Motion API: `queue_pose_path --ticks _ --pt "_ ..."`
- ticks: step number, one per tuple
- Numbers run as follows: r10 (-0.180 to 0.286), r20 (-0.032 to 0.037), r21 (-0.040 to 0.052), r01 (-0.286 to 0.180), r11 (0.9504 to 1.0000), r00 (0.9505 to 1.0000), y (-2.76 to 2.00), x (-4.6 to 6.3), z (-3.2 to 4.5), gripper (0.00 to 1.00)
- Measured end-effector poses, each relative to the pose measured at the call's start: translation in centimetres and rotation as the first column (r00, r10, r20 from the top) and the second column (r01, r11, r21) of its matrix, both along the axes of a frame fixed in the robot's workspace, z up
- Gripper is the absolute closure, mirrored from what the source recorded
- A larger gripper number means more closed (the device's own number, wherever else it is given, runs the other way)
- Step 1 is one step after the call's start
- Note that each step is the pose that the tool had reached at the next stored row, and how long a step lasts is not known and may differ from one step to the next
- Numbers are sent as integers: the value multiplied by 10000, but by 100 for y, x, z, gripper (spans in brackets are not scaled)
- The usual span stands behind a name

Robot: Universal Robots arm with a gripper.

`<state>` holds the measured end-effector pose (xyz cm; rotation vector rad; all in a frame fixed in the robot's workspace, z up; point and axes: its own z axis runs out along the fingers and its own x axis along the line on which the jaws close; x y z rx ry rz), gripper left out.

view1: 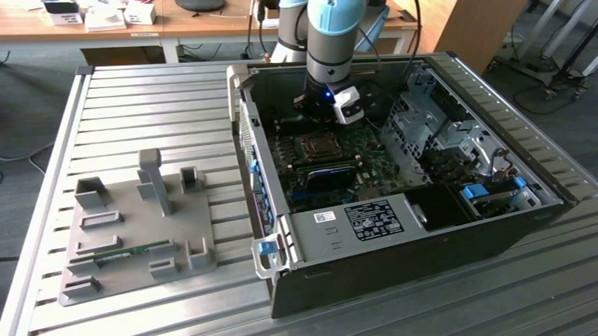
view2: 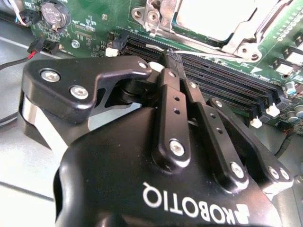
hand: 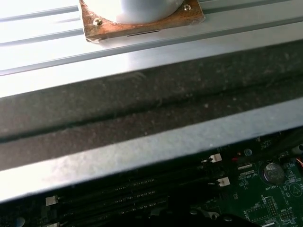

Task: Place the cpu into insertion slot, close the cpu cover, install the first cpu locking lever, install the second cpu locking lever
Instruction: 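Install the first cpu locking lever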

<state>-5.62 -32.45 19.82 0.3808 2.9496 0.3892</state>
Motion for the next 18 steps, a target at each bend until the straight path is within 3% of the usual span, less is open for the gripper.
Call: queue_pose_path --ticks 9,18 --pt "0 5 14 0 10000 10000 7 0 -6 89" --pt "0 258 17 -1 10000 9997 5 0 -58 89"
